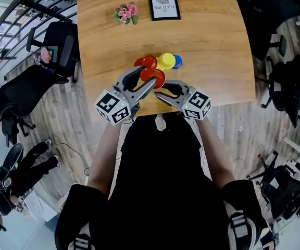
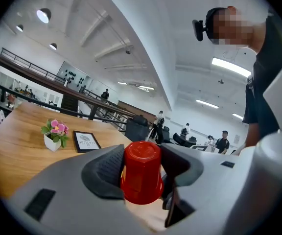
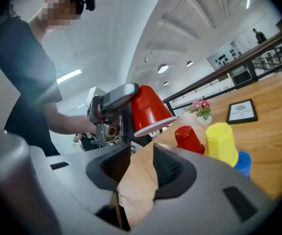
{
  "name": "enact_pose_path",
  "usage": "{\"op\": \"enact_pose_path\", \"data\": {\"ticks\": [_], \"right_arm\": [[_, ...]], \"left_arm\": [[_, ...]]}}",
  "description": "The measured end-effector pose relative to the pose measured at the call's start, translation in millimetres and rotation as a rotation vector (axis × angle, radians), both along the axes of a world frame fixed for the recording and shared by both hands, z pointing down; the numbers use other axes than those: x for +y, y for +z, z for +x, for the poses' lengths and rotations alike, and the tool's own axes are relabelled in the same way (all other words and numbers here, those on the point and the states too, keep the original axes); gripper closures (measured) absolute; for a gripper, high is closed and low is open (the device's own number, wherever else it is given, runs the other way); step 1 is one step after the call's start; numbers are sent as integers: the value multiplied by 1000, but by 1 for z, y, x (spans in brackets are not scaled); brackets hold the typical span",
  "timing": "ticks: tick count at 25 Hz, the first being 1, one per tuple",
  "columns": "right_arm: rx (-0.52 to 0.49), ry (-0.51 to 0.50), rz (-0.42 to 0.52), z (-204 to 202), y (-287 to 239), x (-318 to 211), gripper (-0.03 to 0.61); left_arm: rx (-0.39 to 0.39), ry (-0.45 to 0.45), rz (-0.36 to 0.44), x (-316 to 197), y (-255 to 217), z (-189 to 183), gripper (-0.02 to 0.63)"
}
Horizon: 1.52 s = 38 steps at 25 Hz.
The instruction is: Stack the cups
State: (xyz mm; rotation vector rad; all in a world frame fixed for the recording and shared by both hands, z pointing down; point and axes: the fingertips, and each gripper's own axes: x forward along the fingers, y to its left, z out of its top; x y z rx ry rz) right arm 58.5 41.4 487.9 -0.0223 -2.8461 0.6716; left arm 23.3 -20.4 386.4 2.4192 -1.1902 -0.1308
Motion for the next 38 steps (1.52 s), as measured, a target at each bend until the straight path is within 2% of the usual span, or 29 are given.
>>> {"op": "enact_pose_path", "data": {"ticks": [6,9,10,13,14,16,22,38], "right_arm": [[72,44,5,15,20,-6,425],[104,100,21,21,24,-13,430],[112,127,27,23,25,-17,438],[165,213,75,30,25,-30,544],[188,233,96,32,25,-35,572],[216,250,126,34,24,-40,572],[251,232,139,39,29,-44,572],[269,234,98,41,36,-44,572]], "left_arm": [[-141,-63,43,-10,2,-3,357],[-215,-73,58,-18,7,2,357],[-246,-72,61,-20,10,5,357],[-312,-65,64,-29,20,12,357],[-318,-67,66,-32,22,14,357],[-324,-72,72,-38,24,15,357],[-380,-75,99,-51,27,15,357],[-382,-70,101,-63,43,18,357]]}}
